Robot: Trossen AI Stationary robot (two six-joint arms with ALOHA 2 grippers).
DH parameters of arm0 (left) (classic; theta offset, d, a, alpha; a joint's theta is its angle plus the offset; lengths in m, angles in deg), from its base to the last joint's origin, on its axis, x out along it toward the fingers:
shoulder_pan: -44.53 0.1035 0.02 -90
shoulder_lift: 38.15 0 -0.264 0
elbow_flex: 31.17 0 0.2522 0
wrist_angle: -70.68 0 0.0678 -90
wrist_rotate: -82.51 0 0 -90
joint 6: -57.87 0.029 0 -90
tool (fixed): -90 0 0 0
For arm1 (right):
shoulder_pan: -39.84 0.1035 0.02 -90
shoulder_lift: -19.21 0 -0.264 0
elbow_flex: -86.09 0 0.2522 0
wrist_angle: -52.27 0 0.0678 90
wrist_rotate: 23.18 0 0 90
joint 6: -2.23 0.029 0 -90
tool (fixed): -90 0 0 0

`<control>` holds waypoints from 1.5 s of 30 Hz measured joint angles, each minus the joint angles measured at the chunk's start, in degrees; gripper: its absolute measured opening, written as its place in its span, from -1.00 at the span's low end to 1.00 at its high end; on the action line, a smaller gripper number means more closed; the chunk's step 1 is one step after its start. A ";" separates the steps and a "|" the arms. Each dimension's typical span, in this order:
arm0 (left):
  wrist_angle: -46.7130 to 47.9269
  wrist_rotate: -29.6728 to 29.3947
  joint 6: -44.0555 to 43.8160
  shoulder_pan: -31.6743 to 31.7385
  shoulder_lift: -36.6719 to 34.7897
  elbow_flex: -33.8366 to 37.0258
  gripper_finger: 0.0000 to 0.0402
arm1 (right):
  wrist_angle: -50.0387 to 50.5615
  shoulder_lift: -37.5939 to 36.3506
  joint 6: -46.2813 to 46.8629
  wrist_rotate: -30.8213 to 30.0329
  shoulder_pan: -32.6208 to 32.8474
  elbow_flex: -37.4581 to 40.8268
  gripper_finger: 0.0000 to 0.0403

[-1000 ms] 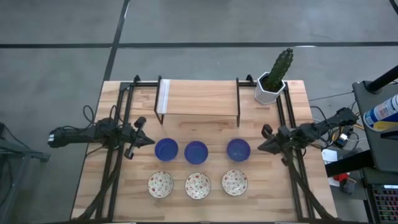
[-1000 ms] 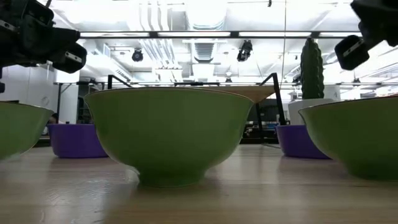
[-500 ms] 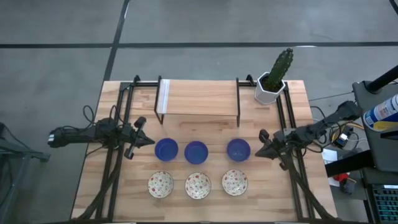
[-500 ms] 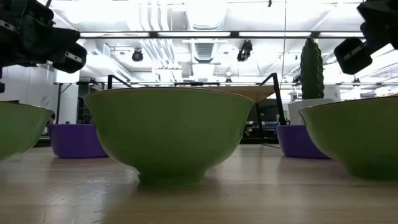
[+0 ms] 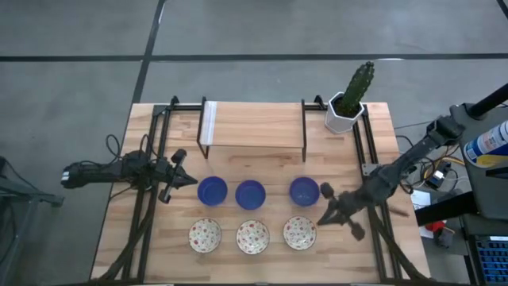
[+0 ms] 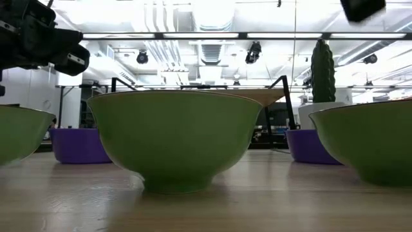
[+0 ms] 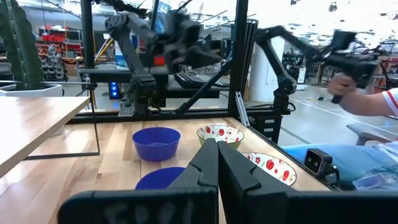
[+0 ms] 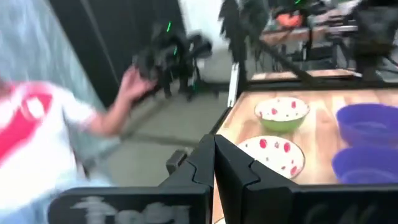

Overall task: Pick & Place Mini bowls
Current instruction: Put the right white bowl on the shelf

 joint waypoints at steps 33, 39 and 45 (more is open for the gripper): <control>-8.63 -5.33 -15.98 -0.43 0.34 0.00 -1.00 | 70.64 53.45 19.69 -2.88 5.33 -56.13 -0.50; -8.98 -4.91 -15.49 -0.46 0.36 0.00 -1.00 | 70.98 54.06 21.21 -2.86 5.62 -56.24 -0.43; -9.01 -2.40 -15.58 -0.46 0.36 0.00 -1.00 | 71.51 53.92 23.12 -2.94 6.09 -56.01 -0.42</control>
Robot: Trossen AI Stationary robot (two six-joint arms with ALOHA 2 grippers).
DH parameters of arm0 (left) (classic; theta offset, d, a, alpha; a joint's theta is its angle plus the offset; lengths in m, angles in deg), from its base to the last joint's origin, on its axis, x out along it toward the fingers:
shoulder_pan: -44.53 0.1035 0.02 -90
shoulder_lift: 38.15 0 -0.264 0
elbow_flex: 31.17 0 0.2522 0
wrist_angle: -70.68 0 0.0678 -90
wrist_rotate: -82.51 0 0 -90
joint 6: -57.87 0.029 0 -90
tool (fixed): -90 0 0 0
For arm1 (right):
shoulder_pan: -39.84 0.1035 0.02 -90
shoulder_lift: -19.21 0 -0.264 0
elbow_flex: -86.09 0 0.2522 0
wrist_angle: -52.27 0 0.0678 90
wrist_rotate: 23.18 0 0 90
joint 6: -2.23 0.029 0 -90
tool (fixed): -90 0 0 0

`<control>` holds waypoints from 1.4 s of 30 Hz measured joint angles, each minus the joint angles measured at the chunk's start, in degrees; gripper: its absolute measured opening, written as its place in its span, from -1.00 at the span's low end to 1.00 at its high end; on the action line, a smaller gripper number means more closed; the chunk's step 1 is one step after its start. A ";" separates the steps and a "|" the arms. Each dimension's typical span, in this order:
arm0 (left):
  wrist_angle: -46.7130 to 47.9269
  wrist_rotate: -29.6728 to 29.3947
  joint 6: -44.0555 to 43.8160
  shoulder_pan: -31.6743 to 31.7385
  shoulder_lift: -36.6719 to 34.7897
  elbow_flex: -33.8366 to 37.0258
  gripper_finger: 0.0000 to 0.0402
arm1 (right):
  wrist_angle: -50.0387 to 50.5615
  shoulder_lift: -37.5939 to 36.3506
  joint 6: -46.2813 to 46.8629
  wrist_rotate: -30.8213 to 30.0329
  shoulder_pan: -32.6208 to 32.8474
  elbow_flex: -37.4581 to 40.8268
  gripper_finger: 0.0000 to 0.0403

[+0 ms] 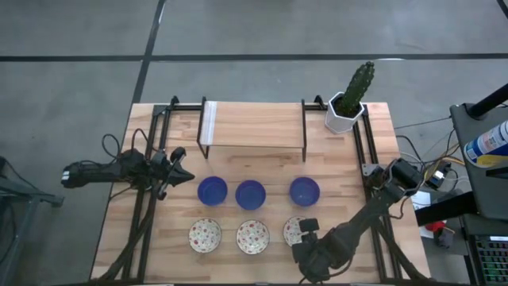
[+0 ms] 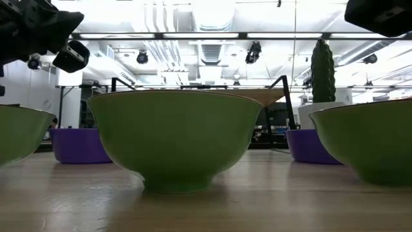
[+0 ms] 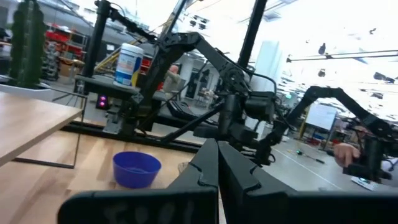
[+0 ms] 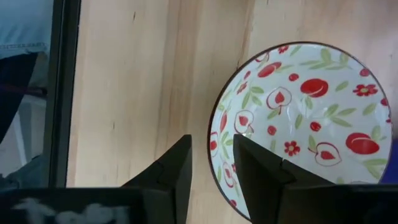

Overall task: Pick & Place Mini bowls
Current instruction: Put the right white bowl on the shelf

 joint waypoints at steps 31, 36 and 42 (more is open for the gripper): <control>0.00 -0.13 -0.36 0.00 0.01 0.00 -1.00 | 1.89 3.07 -0.68 -1.84 0.03 0.41 -0.92; 0.05 -0.13 -0.39 0.00 0.02 0.00 -1.00 | 3.74 2.93 -0.88 -2.72 0.01 -0.46 -0.93; 0.13 -0.13 -0.42 0.00 0.02 0.00 -1.00 | 8.54 3.09 -0.82 -5.06 0.01 -3.99 -0.94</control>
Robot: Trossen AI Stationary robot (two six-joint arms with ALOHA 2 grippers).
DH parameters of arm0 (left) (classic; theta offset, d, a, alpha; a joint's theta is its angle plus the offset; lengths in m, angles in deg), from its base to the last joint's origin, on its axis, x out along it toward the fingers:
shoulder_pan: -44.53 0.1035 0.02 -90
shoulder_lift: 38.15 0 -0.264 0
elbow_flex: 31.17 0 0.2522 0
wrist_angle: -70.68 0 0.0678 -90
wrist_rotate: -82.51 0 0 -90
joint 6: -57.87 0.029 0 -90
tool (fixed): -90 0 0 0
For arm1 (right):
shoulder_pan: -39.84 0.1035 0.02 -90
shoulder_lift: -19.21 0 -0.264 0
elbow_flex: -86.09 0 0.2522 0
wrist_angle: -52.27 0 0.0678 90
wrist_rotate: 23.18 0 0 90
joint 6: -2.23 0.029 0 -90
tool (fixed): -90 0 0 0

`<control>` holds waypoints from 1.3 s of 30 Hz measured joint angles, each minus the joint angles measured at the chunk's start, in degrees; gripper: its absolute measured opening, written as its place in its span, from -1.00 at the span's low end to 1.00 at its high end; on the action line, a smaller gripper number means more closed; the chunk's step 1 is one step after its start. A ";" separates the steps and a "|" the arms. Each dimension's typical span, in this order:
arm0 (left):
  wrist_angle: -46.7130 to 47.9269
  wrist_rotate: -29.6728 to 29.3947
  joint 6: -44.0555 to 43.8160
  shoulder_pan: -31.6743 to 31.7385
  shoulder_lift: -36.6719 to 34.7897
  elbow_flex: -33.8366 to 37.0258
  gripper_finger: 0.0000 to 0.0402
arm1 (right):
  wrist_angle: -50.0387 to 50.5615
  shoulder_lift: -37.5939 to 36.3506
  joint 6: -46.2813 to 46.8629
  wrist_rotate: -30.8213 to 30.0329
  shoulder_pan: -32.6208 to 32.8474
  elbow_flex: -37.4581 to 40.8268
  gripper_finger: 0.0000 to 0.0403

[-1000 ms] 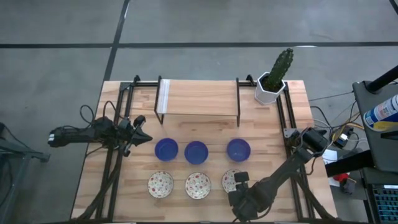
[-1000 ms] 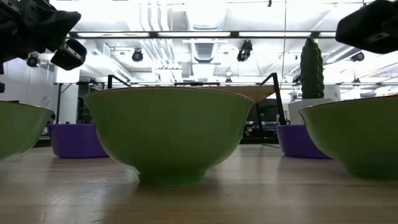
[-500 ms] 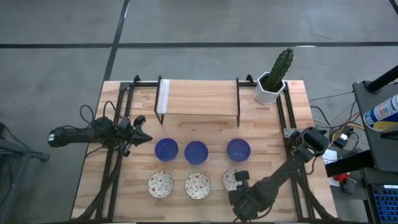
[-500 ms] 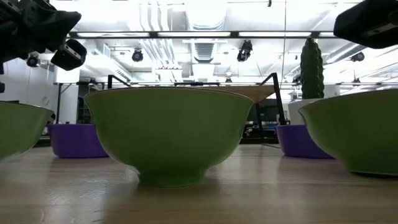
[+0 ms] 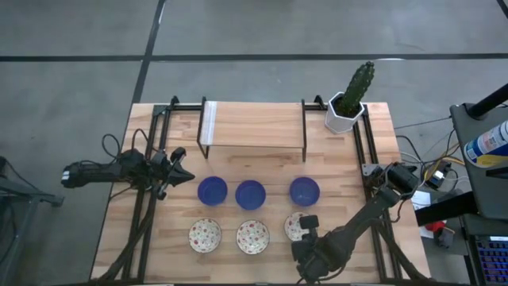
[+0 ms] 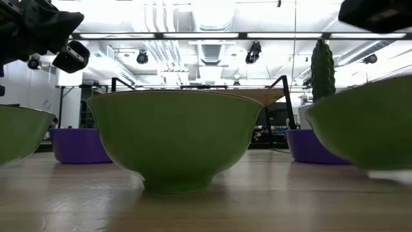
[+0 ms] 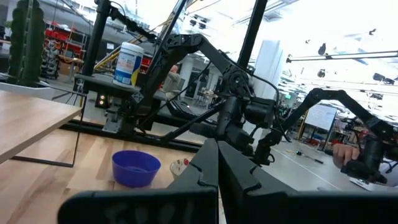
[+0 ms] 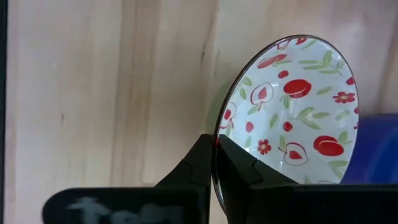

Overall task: Pick & Place Mini bowls
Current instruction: Put the right white bowl on the shelf

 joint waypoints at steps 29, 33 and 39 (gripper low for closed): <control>0.40 -0.02 -0.15 0.02 0.00 0.00 -1.00 | 18.87 -0.13 -8.01 -14.66 -5.22 -14.67 -0.94; 0.62 -0.02 -0.38 0.02 0.00 0.00 -1.00 | 19.88 -0.11 -12.93 -16.24 -8.24 -17.85 -0.94; 1.60 -0.02 -0.83 0.00 0.00 0.00 -1.00 | 23.10 -0.14 -19.01 -18.04 -13.13 -23.60 -0.94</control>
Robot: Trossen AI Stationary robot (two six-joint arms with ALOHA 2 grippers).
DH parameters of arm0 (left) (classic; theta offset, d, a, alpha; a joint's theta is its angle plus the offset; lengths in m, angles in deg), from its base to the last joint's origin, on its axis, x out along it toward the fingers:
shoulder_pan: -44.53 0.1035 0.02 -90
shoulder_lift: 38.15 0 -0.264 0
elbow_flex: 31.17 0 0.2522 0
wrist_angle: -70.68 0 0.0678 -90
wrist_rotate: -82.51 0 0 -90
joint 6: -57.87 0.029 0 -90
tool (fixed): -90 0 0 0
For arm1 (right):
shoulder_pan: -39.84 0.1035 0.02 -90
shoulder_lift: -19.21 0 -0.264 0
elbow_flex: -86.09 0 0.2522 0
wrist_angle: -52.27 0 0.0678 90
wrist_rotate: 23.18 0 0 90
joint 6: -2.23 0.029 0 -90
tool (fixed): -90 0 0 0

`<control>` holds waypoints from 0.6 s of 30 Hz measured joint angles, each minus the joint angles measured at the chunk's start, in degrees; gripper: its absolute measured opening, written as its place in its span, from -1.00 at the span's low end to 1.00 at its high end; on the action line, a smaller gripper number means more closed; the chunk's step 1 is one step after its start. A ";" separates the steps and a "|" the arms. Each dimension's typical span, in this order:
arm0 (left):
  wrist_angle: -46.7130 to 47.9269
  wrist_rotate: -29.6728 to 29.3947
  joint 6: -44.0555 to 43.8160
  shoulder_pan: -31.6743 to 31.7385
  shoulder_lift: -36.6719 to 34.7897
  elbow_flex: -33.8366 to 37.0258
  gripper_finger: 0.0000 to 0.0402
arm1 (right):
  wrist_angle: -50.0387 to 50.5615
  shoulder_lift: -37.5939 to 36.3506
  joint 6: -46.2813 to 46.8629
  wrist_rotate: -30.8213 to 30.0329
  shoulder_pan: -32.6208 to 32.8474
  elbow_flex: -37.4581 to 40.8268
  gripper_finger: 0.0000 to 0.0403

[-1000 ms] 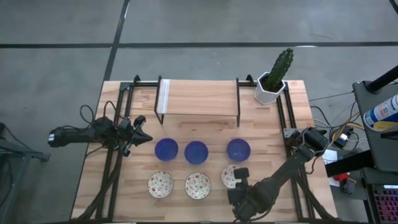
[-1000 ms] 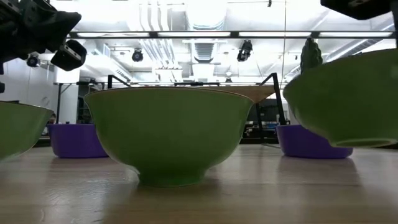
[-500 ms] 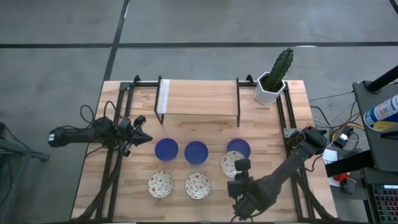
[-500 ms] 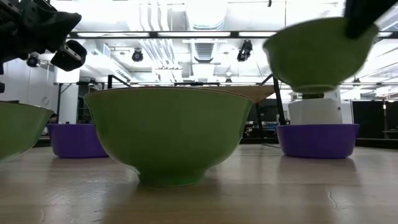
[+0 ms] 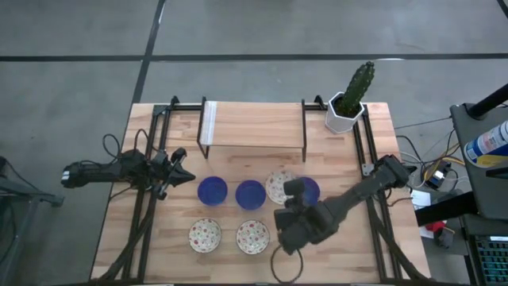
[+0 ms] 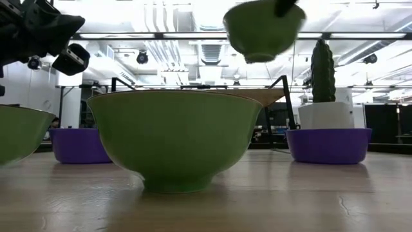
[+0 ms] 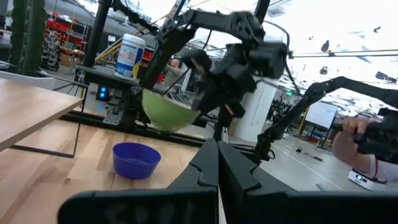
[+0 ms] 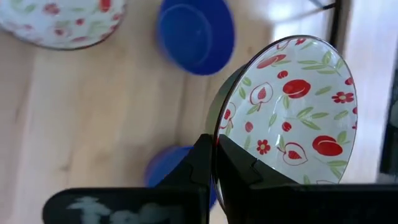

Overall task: Pick & Place Mini bowls
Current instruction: Put the right white bowl on the shelf

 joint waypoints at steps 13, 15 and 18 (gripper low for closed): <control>0.13 0.00 -0.16 0.01 0.00 0.00 -1.00 | 2.83 -1.95 -10.35 2.34 -15.70 -7.95 -0.94; 0.05 0.00 -0.21 0.01 0.02 0.00 -1.00 | 2.87 -2.38 -11.45 2.46 -18.53 -7.86 -0.94; 0.02 0.00 -0.24 0.02 0.03 0.00 -1.00 | 3.17 -2.65 -12.87 2.72 -22.74 -7.65 -0.94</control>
